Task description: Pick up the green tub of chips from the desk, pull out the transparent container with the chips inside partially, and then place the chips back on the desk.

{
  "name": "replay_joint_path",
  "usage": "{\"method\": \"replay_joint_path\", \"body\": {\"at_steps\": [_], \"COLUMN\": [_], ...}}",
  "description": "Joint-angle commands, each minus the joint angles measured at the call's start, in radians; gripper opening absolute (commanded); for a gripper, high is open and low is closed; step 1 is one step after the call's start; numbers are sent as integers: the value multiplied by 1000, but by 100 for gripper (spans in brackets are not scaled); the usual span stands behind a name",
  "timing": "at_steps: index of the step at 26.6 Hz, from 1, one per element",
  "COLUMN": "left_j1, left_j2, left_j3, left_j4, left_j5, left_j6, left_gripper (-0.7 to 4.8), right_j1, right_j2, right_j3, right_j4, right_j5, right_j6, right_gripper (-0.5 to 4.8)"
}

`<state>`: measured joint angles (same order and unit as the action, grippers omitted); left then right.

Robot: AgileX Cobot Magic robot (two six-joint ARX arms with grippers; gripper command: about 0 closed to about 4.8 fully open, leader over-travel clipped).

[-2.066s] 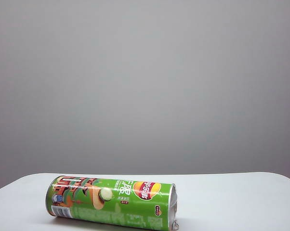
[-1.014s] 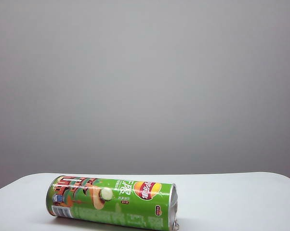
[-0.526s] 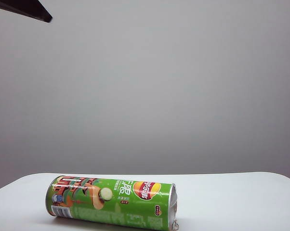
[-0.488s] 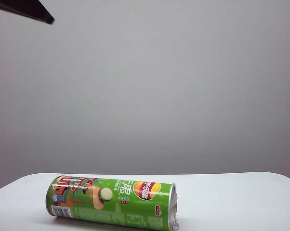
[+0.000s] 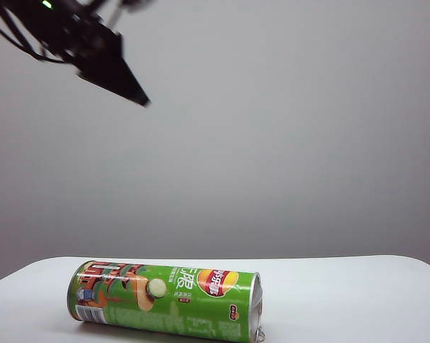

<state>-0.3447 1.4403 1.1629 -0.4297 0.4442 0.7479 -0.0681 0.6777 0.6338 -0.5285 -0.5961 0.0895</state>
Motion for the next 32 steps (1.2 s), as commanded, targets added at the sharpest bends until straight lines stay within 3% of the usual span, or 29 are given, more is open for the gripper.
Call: {"method": "replay_joint_path", "body": {"at_steps": [1, 3, 4, 6, 7, 12, 15, 19, 25, 32], "left_j1": [-35, -47, -56, -56, -56, -59, -72, -111, -124, -124], "left_j2": [54, 92, 128, 157, 189, 255, 290, 313, 319, 336], "left_j3": [6, 6, 6, 6, 6, 6, 6, 6, 6, 7], "left_j4": [-23, -27, -27, -28, -27, -36, -46, -78, -150, -183], "left_j5": [-24, -44, -58, -60, -59, -57, -58, -64, -108, -161], "left_j6": [202, 280, 323, 352, 399, 551, 562, 584, 481, 475], "left_gripper": [121, 159, 195, 198, 241, 405, 479, 479, 479, 479], "right_j1": [1, 1, 1, 1, 11, 106, 158, 174, 175, 208], "right_j2": [-2, -2, -3, -3, -3, -1, 0, 5, 44, 69], "right_j3": [6, 6, 6, 5, 5, 4, 4, 4, 4, 4], "right_j4": [-53, -75, -95, -111, -135, -169, -171, -168, -167, -132], "right_j5": [-9, -13, -63, -109, -119, -50, -10, 37, 25, 11], "right_j6": [-84, -88, -97, -117, -157, -197, -198, -198, -198, -198], "right_gripper": [-1, -1, -1, -1, -1, -1, -1, -1, -1, -1]}}
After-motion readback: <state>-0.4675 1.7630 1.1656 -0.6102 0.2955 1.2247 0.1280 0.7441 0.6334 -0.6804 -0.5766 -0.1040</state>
